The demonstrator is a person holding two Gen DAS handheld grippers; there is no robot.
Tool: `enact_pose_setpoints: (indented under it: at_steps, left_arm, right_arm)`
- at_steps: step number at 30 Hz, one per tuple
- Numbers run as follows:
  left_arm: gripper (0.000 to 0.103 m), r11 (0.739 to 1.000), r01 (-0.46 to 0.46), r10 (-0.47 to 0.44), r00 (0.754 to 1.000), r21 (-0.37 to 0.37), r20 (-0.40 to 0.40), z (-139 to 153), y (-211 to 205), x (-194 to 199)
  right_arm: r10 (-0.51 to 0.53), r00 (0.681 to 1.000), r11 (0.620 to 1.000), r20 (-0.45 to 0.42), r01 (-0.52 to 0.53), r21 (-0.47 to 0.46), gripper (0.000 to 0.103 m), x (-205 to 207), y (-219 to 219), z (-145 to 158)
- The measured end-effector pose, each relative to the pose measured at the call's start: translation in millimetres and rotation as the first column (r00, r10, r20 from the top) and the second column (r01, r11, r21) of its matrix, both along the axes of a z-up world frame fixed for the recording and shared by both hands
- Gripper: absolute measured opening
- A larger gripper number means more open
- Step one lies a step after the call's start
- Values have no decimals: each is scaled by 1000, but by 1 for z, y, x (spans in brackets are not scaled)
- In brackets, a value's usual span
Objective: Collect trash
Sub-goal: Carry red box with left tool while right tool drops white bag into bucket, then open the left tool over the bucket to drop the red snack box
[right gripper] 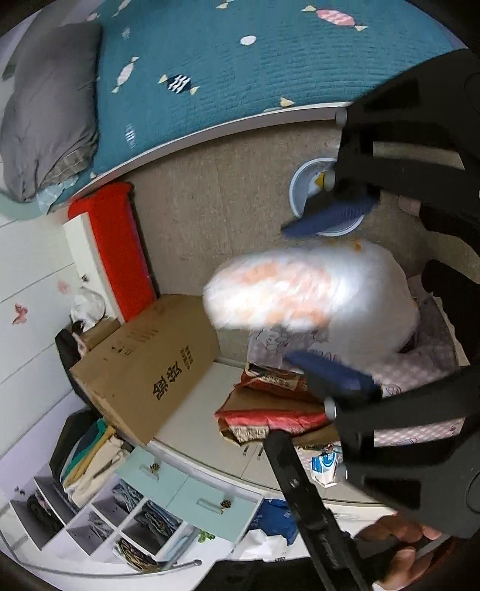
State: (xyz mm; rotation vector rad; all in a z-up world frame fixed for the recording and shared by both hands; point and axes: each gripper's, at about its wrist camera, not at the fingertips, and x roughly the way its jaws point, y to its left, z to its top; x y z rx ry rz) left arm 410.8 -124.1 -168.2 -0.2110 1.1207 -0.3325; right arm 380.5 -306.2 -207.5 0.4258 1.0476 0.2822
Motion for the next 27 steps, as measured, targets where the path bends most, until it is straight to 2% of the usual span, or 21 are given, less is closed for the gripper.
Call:
enact_pose_setpoints:
  at_steps: [4,13,27]
  left_arm:
    - [14,1000,6,-6,1000,16,-17,-5,-13,2]
    - [14,998,53,-52,998,37,-23,-8,-44,12]
    - [14,986,161,-161,987,39,-13,-5,-91,17]
  right_arm:
    - [-15,1000,1000,-18,15,9,66,0,-14,-4]
    - [-65,997,997,52,66,-33,68,-15,-41,18]
    - [-158,982,985,102,164,-57,70,-36,-72,33]
